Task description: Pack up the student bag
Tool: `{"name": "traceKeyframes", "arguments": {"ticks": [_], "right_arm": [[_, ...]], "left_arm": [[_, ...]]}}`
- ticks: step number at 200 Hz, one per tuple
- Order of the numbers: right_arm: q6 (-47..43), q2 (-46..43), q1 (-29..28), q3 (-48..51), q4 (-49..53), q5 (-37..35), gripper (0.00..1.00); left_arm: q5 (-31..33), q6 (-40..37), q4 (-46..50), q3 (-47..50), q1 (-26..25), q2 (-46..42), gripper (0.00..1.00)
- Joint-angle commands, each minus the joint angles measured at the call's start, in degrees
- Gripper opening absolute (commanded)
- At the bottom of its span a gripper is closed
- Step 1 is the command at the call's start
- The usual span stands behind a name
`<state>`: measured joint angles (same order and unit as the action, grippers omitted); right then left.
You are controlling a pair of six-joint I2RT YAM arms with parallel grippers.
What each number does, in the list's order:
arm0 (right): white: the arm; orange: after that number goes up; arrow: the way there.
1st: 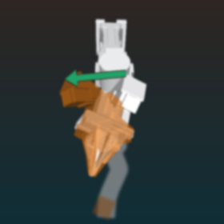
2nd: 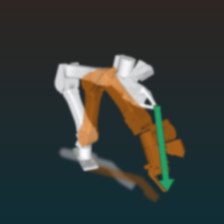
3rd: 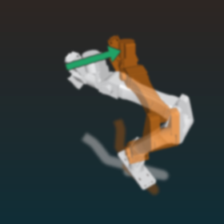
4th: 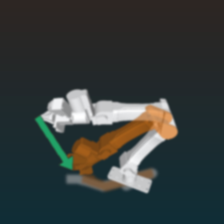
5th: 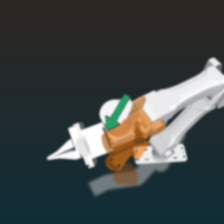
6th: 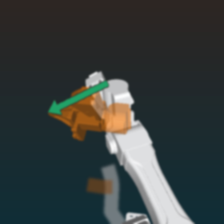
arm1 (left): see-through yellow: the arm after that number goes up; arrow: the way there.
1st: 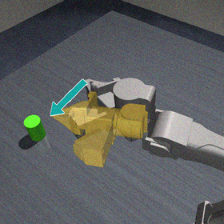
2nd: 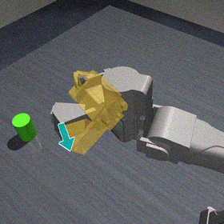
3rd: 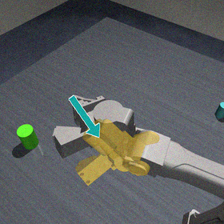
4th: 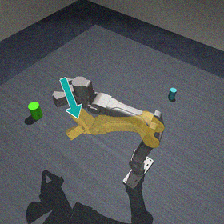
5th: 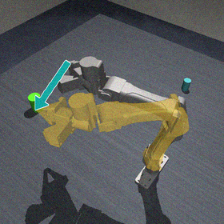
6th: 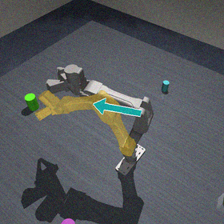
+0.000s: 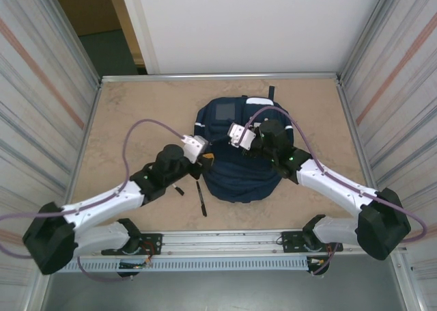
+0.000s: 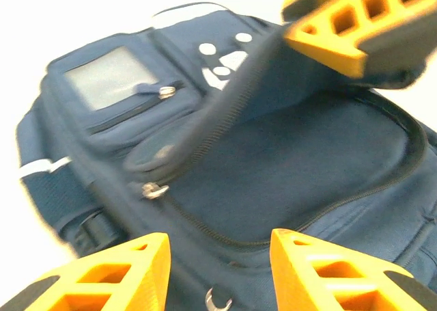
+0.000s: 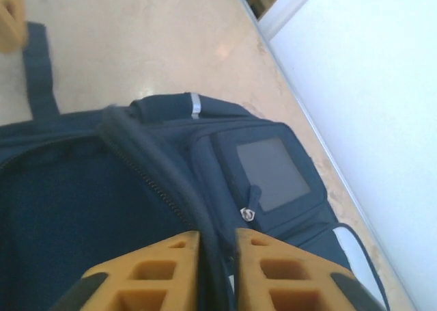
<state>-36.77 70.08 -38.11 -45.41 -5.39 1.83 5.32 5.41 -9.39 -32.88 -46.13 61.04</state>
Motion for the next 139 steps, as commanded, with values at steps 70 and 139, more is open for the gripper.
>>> {"name": "traceKeyframes", "arguments": {"ticks": [70, 139], "right_arm": [[55.4, -20.0, -3.1, 6.8, -4.0, -23.2, 0.99], [71.0, -21.8, 7.7, -3.4, 26.4, -4.3, 0.99]], "left_arm": [[-3.5, 39.1, 31.3, 5.4, 12.9, -23.2, 0.99], [6.9, 47.1, 38.7, 4.7, 12.9, -9.5, 0.78]]}}
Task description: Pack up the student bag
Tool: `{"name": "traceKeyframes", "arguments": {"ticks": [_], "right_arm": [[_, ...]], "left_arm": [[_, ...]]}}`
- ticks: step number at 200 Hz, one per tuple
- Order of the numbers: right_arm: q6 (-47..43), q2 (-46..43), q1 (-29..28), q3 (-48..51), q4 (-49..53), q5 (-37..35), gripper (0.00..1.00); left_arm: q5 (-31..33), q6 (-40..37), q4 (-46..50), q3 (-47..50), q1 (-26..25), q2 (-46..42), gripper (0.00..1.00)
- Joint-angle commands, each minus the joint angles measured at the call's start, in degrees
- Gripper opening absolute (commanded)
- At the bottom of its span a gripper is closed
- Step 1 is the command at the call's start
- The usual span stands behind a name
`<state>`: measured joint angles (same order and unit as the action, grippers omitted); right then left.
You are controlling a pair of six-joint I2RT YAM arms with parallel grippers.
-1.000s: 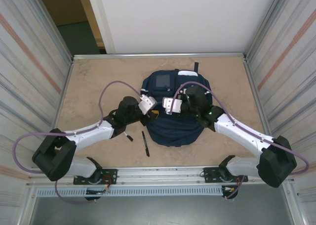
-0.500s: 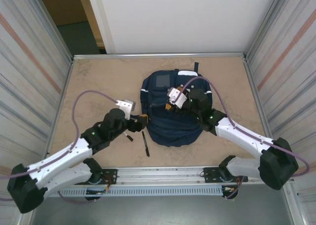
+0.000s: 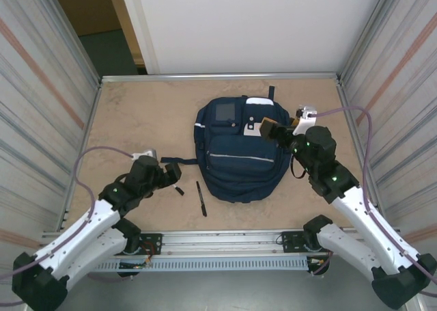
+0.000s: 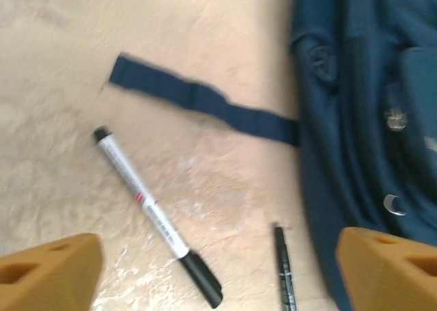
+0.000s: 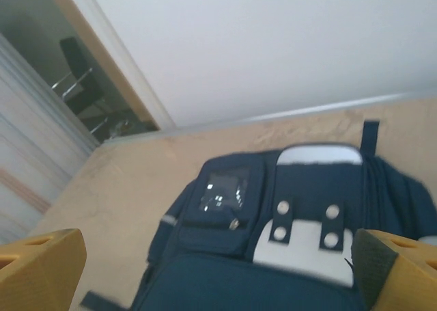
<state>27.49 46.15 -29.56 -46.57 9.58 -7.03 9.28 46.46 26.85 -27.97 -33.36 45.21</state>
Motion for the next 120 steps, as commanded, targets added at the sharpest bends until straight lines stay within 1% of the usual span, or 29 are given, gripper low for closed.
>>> {"name": "traceKeyframes", "arguments": {"ticks": [1, 18, 41, 65, 76, 98, 109, 120], "right_arm": [[6.7, 2.3, -1.0, -2.2, 11.5, 4.6, 0.99], [6.8, 3.2, -3.2, -1.9, 11.4, 3.0, 1.00], [6.8, 5.2, -5.1, -2.4, 10.6, 0.4, 0.97], [6.4, 7.5, -5.9, -3.0, 9.5, 1.2, 0.95], [6.4, 8.2, -6.6, -3.4, 9.4, 1.1, 0.95], [6.7, 8.6, -8.4, -3.6, 9.6, -0.1, 0.96], [6.6, 8.4, -8.9, -3.1, 9.6, -0.7, 0.96], [6.6, 8.0, -9.2, -2.7, 9.7, -1.0, 0.96]], "left_arm": [[3.0, 6.2, 2.5, -0.3, 0.2, 6.8, 0.78], [3.9, 10.6, 2.8, -1.9, 0.2, 12.9, 0.76], [4.2, 14.3, 8.3, -8.2, 0.1, 24.4, 0.74], [6.0, 15.9, 16.3, -18.1, -0.7, 37.9, 0.60], [6.3, 14.9, 18.5, -22.4, -1.3, 42.7, 0.59], [7.4, 17.0, 20.1, -26.2, -3.3, 47.6, 0.58], [6.3, 18.1, 19.6, -26.2, -3.2, 49.4, 0.56], [5.4, 19.1, 19.9, -26.2, -3.1, 50.8, 0.55]]}}
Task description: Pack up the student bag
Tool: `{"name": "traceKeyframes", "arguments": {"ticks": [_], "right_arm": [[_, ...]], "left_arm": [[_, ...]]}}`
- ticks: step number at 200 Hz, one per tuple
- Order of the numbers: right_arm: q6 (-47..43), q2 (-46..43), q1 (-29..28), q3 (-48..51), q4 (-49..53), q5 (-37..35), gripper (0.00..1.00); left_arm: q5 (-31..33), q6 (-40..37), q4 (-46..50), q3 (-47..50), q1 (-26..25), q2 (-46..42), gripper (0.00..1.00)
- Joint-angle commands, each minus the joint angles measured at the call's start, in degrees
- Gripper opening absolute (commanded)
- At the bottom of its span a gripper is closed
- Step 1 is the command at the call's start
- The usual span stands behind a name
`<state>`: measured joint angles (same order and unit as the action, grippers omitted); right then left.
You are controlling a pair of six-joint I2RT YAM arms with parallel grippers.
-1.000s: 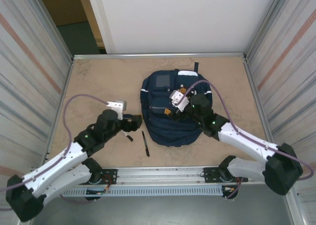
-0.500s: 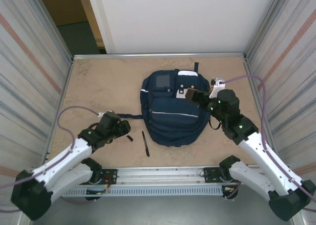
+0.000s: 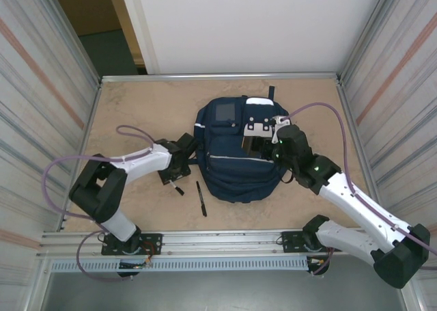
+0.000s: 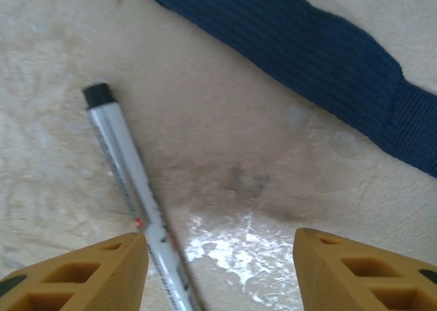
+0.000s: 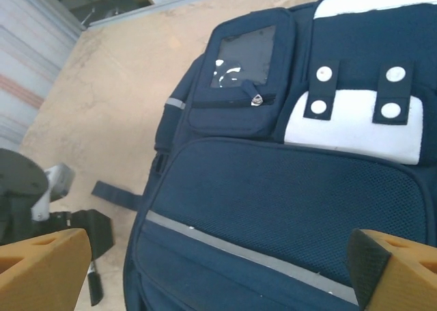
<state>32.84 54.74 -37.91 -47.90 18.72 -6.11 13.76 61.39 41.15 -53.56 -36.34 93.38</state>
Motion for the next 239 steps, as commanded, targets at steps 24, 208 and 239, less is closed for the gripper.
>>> {"name": "traceKeyframes", "arguments": {"ticks": [24, 208, 239], "right_arm": [[1.2, -1.6, -0.8, -0.8, 1.3, -2.8, 0.96], [2.4, 26.4, -8.1, -13.1, 2.2, 27.9, 0.91], [2.3, 33.3, -13.8, -17.0, 1.8, 30.3, 0.87]], "left_arm": [[1.2, 7.6, 6.6, 1.0, -0.9, 2.2, 0.57], [-13.2, -1.0, -7.2, 8.8, 4.2, -21.7, 0.14], [-17.6, -0.6, -9.0, 8.6, 5.0, -26.3, 0.15]]}}
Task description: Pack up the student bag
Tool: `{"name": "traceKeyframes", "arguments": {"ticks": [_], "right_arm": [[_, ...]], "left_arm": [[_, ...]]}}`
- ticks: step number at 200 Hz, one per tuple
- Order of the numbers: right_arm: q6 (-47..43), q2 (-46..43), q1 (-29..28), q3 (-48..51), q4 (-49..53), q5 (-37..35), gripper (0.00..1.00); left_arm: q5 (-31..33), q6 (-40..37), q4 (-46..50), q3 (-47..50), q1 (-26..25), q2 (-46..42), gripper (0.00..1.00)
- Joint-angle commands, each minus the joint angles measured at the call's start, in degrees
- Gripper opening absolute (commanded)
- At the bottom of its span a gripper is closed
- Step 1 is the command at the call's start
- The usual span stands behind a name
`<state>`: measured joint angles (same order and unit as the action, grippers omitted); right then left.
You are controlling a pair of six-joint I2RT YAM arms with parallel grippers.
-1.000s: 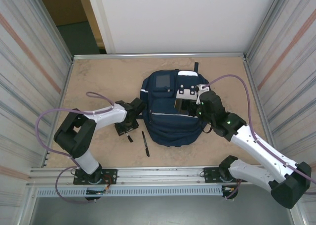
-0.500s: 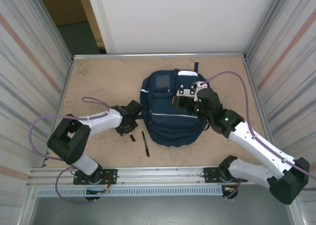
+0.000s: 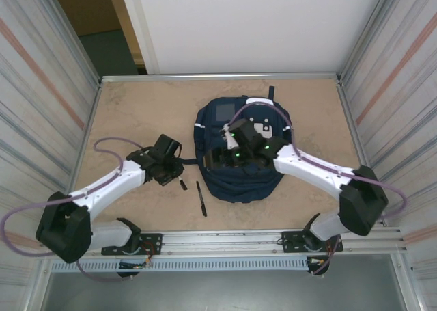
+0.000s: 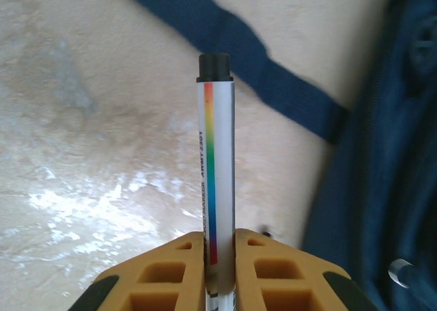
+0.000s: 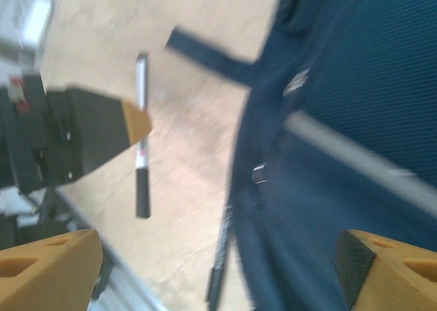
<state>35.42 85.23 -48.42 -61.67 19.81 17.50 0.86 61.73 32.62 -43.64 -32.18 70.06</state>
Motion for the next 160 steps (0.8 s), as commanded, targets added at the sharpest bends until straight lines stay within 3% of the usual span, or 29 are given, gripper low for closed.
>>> {"name": "traceKeyframes", "arguments": {"ticks": [1, 19, 42, 59, 81, 141, 160], "right_arm": [[-0.2, 3.0, -3.4, -3.3, 0.6, 6.6, 0.87], [1.6, 5.7, -5.0, -3.5, -2.7, 7.7, 0.85], [2.2, 10.7, -5.8, -6.5, -3.4, 10.6, 0.70], [2.5, 12.0, -5.6, -7.5, -3.0, 9.1, 0.67], [3.5, 13.3, -4.3, -7.7, -6.6, 12.6, 0.63], [9.2, 17.5, -2.9, -9.3, -12.3, 17.6, 0.22], [9.6, 16.6, -2.7, -8.1, -12.5, 16.7, 0.14]], "left_arm": [[-5.0, -0.8, -0.4, -1.4, 0.9, -3.1, 0.15], [-7.1, 0.0, -0.8, -1.3, 1.2, -4.9, 0.16], [-9.2, 1.3, -3.1, -0.7, 2.2, -6.1, 0.16], [-10.7, 2.9, -3.9, -0.5, 2.9, -7.6, 0.16], [-11.3, 5.6, -8.5, 2.0, 2.9, -9.9, 0.16], [-16.3, 9.5, -14.0, 5.0, 3.0, -10.2, 0.17], [-16.9, 8.9, -14.2, 4.9, 3.0, -10.2, 0.28]]}}
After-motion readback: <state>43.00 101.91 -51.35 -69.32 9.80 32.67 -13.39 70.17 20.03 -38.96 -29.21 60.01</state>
